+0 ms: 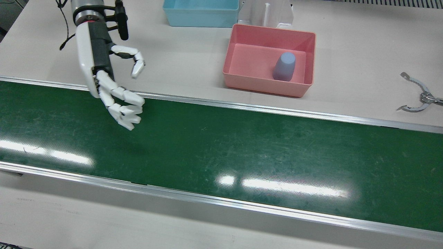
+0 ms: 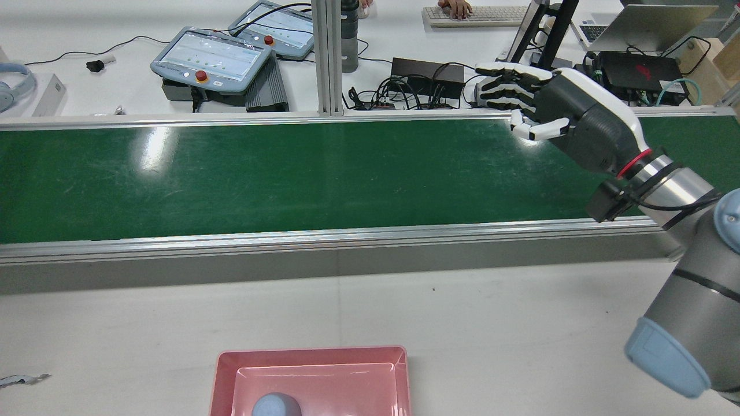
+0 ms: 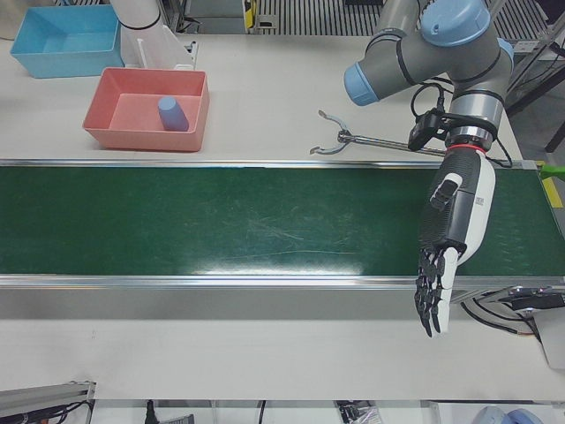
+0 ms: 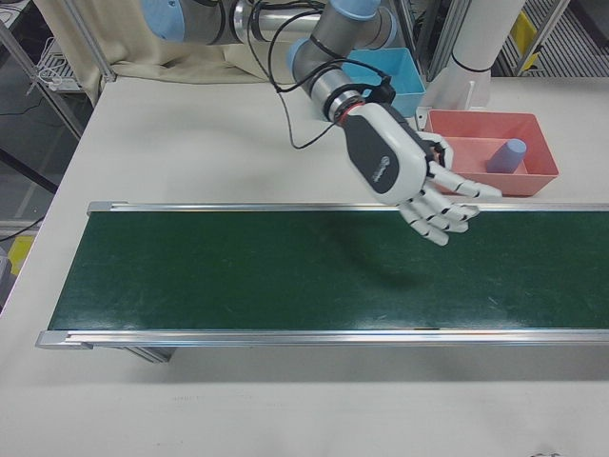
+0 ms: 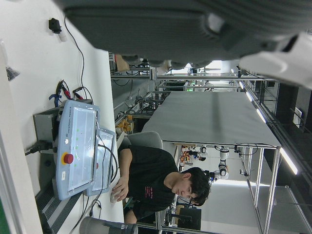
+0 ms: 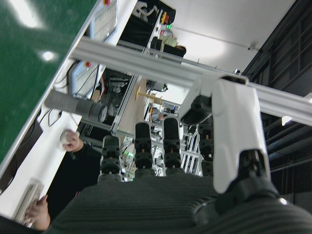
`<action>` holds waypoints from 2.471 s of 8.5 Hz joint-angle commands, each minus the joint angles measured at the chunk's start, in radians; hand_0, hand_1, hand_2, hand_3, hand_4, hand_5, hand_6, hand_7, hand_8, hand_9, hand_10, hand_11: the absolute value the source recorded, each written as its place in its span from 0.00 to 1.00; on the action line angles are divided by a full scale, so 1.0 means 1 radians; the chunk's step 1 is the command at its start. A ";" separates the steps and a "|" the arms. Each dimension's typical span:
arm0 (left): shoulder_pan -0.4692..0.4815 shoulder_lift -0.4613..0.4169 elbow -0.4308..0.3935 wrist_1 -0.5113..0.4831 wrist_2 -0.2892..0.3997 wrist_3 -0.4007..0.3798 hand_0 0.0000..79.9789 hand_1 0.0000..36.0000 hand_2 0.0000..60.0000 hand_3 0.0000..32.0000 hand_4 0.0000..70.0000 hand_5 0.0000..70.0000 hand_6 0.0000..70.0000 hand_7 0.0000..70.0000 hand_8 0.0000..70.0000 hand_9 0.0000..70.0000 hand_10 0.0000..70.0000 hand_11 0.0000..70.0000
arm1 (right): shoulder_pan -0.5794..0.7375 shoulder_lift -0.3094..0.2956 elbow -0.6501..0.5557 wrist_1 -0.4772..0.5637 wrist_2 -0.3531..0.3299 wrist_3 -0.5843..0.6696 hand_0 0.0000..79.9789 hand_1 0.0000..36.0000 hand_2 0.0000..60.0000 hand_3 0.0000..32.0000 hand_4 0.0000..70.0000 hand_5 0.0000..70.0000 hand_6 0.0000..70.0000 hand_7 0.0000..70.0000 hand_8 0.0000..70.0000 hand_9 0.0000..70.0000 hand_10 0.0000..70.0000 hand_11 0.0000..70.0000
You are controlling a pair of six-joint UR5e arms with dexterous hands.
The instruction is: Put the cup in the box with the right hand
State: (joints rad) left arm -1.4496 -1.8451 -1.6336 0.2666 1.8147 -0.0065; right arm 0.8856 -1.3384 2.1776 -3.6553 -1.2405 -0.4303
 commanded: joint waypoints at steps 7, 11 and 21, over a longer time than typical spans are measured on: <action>0.000 0.001 0.000 0.000 0.000 0.000 0.00 0.00 0.00 0.00 0.00 0.00 0.00 0.00 0.00 0.00 0.00 0.00 | 0.549 -0.057 -0.575 0.356 -0.319 0.127 0.67 0.72 0.18 0.00 0.00 0.10 0.00 0.00 0.00 0.00 0.00 0.00; 0.000 0.001 0.003 -0.001 0.000 0.000 0.00 0.00 0.00 0.00 0.00 0.00 0.00 0.00 0.00 0.00 0.00 0.00 | 0.619 -0.076 -0.575 0.348 -0.323 0.137 0.67 0.74 0.23 0.00 0.00 0.09 0.00 0.00 0.00 0.00 0.00 0.00; 0.002 0.000 0.008 -0.003 0.000 -0.001 0.00 0.00 0.00 0.00 0.00 0.00 0.00 0.00 0.00 0.00 0.00 0.00 | 0.573 -0.073 -0.492 0.296 -0.321 0.177 0.69 0.83 0.35 0.00 0.00 0.10 0.03 0.00 0.00 0.00 0.00 0.00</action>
State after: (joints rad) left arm -1.4496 -1.8439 -1.6225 0.2629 1.8146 -0.0077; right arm 1.4779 -1.4152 1.6668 -3.3417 -1.5631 -0.2600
